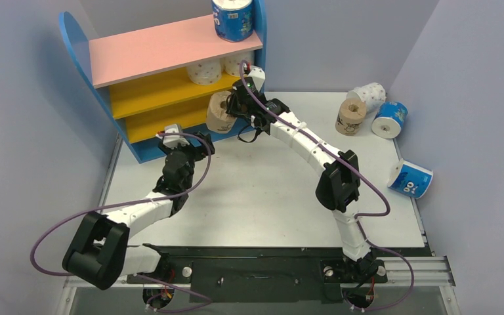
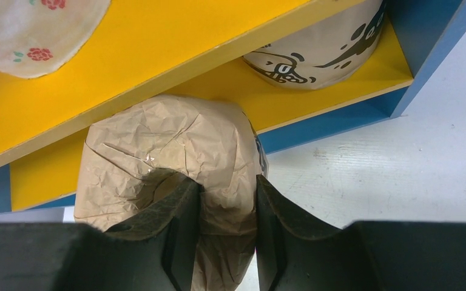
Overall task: Place and organize the paper towels onto the shelf
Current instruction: Place the paper towel on the shelf.
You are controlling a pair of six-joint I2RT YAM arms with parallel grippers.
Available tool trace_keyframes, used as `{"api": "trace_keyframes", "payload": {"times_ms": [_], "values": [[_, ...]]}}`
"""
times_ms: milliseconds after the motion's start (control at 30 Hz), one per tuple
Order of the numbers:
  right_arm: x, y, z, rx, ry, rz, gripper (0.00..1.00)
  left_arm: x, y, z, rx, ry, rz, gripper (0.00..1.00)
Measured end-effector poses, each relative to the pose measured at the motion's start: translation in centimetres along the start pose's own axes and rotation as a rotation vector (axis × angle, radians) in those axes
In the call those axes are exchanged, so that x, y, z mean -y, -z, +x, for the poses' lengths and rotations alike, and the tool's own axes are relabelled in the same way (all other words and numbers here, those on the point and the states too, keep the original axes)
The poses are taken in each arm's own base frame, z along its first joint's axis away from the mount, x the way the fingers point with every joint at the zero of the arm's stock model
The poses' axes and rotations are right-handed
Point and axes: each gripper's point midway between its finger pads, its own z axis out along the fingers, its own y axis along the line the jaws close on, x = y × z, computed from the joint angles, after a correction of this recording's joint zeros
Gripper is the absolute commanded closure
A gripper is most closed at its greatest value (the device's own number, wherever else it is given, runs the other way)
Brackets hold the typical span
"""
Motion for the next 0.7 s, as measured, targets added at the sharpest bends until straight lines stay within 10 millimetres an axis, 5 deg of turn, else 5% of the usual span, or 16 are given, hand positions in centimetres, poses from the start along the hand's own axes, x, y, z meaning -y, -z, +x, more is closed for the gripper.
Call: {"api": "trace_keyframes", "payload": {"times_ms": [700], "values": [[-0.1, -0.2, -0.5, 0.000, -0.020, -0.021, 0.59, 3.7, -4.9, 0.3, 0.023, 0.022, 0.075, 0.04]]}}
